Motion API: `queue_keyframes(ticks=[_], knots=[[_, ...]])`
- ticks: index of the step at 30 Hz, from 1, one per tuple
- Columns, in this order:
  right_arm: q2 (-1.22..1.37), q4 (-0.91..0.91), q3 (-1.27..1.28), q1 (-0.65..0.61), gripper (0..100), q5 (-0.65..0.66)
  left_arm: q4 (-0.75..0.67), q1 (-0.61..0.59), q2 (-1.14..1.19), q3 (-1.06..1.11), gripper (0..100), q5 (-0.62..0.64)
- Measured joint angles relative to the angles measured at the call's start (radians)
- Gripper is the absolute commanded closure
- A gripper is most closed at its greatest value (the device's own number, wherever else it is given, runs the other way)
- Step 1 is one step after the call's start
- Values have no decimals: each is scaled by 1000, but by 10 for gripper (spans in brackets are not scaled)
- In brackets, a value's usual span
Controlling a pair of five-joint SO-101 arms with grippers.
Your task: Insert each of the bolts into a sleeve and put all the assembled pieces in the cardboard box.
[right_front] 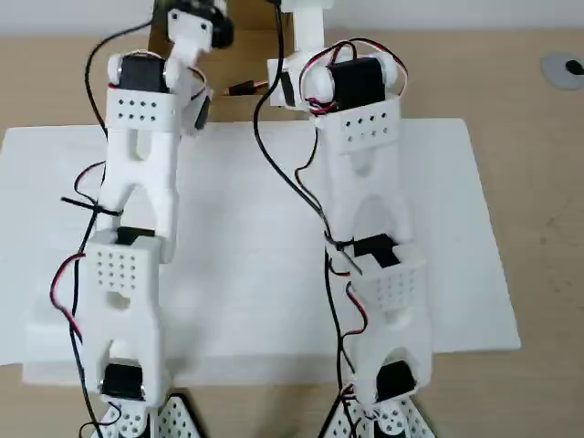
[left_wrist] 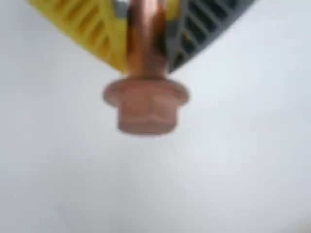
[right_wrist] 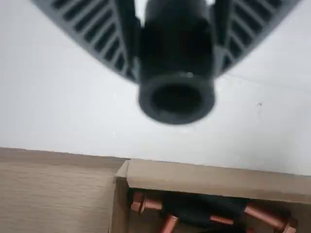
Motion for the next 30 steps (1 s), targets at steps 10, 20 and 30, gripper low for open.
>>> queue_keyframes(ticks=[10, 20, 30], knots=[[0, 0, 0, -9, 988, 0, -2, 9, -545, 732, 993, 75], [0, 3, -34, -64, 988, 0, -23, 124, -1455, 1227, 991, 230], [0, 84, -226, -72, 988, 55, -339, 129, -2254, 1758, 993, 319]])
